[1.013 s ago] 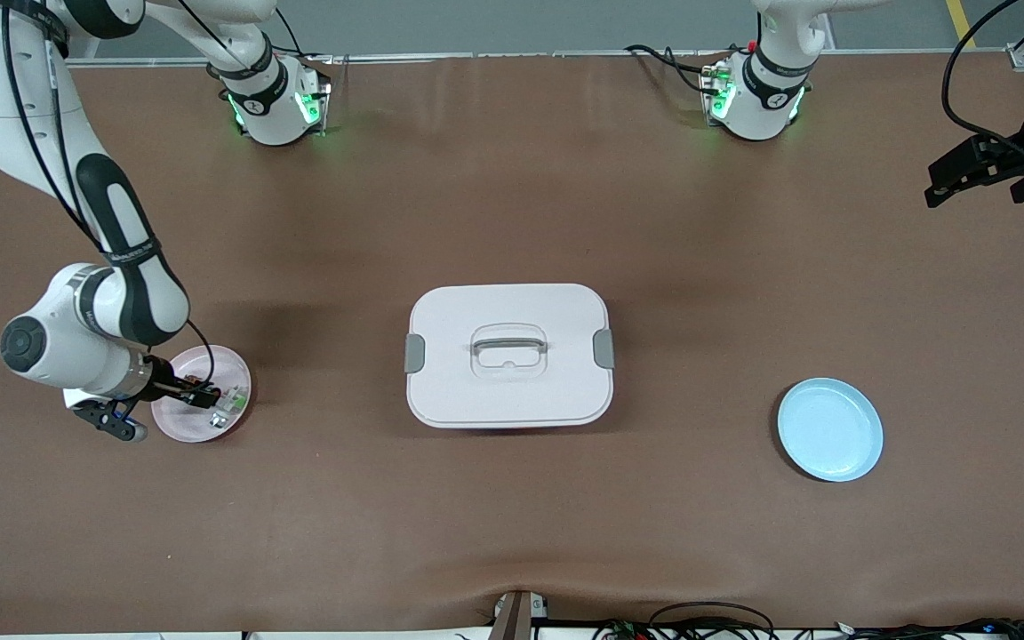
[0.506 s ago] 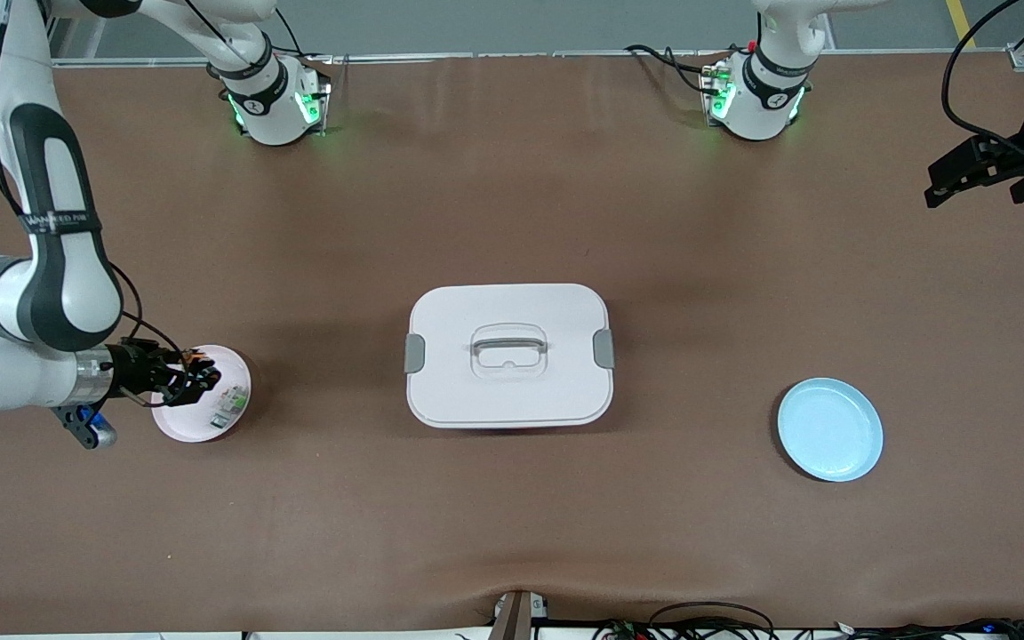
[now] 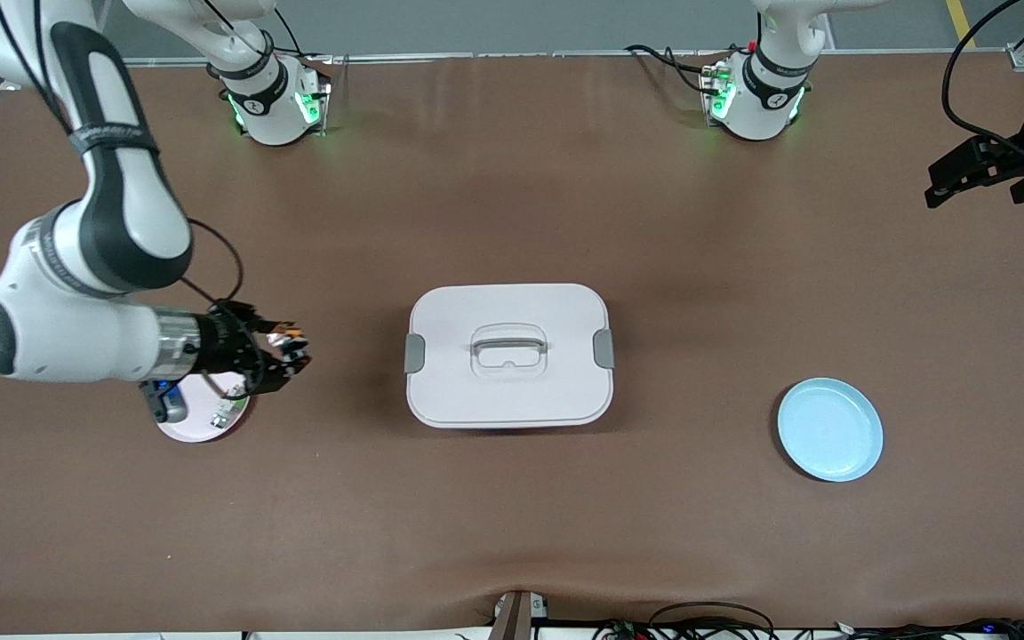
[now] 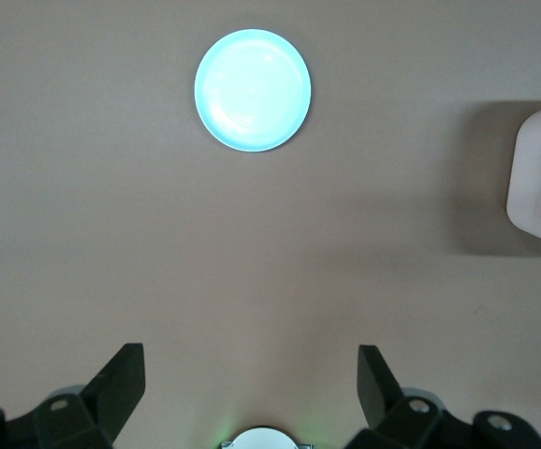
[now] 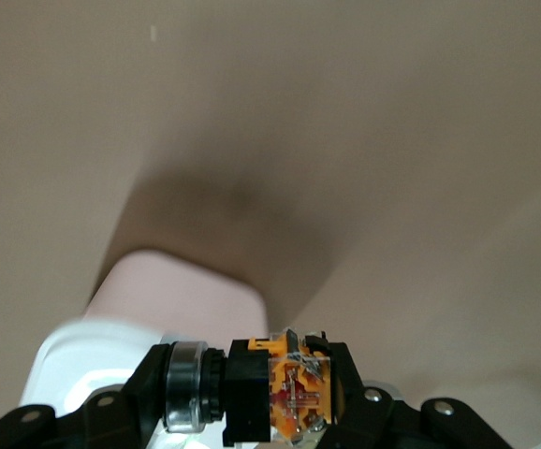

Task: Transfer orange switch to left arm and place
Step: 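Lift the orange switch with the right gripper over the white box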

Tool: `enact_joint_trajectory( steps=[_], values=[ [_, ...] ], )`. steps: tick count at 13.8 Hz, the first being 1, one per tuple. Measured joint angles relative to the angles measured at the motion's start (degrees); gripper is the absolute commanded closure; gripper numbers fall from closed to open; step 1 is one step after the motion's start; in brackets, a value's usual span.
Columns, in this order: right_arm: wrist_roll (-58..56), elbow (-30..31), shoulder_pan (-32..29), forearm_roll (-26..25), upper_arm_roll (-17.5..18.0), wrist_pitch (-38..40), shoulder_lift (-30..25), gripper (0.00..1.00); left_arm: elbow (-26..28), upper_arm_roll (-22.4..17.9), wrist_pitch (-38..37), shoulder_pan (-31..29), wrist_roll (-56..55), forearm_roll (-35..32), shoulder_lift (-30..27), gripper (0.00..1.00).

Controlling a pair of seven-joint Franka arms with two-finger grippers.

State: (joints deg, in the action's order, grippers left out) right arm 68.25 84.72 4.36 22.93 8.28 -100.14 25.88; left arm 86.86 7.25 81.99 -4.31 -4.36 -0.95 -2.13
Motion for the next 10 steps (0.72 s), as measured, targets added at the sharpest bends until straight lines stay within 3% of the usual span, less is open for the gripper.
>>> enact_joint_trajectory(
  steps=[4, 10],
  values=[
    [13.7, -1.6, 6.4, 2.6, 0.7, -2.7, 0.0, 1.00, 0.0, 0.0, 0.0, 0.0, 0.0, 0.5, 0.0, 0.00],
    [29.5, -6.3, 15.9, 3.0, 0.8, -11.5, 1.5, 1.00, 0.0, 0.4, 1.7, 0.8, -0.1, 10.6, 0.8, 0.00]
  ],
)
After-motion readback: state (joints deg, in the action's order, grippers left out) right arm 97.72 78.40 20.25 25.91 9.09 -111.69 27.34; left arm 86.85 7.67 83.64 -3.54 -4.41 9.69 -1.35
